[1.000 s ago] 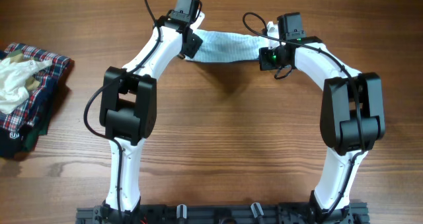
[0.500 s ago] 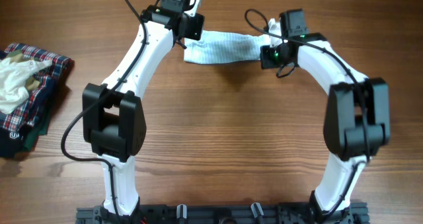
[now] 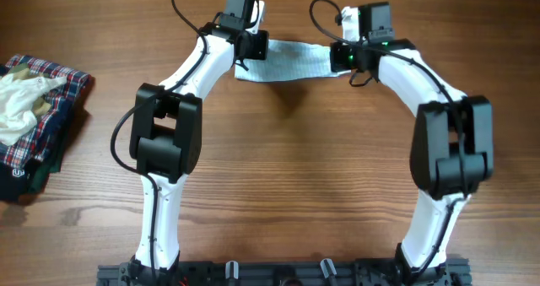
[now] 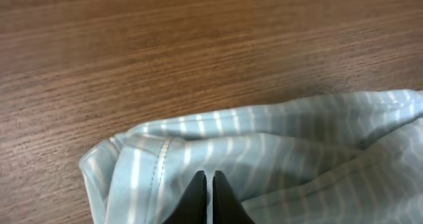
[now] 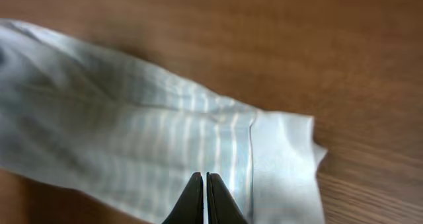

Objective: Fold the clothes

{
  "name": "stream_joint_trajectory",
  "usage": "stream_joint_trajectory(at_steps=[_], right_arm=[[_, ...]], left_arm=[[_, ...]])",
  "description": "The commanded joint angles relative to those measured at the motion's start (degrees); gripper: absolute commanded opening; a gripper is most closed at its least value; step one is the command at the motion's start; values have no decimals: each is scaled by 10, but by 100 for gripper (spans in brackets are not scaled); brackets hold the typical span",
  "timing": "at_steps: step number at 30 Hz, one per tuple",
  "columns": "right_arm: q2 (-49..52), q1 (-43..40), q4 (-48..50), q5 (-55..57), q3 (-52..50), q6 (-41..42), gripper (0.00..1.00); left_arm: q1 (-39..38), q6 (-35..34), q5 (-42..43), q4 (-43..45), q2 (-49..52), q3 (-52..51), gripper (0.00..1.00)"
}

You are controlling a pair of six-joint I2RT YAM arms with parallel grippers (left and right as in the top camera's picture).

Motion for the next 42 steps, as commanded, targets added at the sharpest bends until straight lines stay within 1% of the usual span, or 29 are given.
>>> stream_joint_trajectory(at_steps=[1, 6, 9, 10, 14, 16, 21, 23, 28, 31, 36, 38, 40, 41, 42], right_arm=[[50, 2, 8, 8, -3, -12, 4], [67, 2, -2, 9, -3, -12, 4], [67, 2, -23, 49, -3, -6, 4], [67, 2, -42, 65, -3, -7, 4], [67, 2, -84, 67, -3, -6, 4], [67, 2, -109, 66, -3, -6, 4], [67, 2, -178, 66, -3, 5, 4], [66, 2, -208, 57, -3, 9, 4], [37, 2, -260, 55, -3, 42, 4], [-13, 2, -287, 56, -3, 59, 4], [-34, 2, -278, 58, -3, 54, 5], [-36, 2, -263, 57, -3, 45, 8], [-45, 2, -256, 57, 2, 46, 8], [-57, 2, -255, 57, 4, 46, 9], [-65, 2, -253, 57, 4, 46, 10]], left_arm=[[5, -10, 7, 5, 18, 1, 5], [7, -10, 7, -3, 43, 1, 5], [9, -10, 7, -22, 43, 1, 4], [10, -12, 7, -45, 43, 1, 4], [7, -14, 7, -99, 40, 1, 4], [5, -40, 13, -130, 31, 1, 4], [-6, -40, 90, -229, 19, 1, 4], [-18, -57, 95, -263, 18, 1, 4], [-37, -57, 93, -269, -5, 1, 4], [-35, -56, 73, -255, -9, 1, 4], [-34, -51, 36, -251, -14, 1, 4], [-34, -51, 36, -249, -23, 1, 4], [-34, -51, 36, -240, -39, 1, 9], [-34, -52, 36, -231, -54, 1, 16], [-34, -52, 36, -229, -66, 1, 29]])
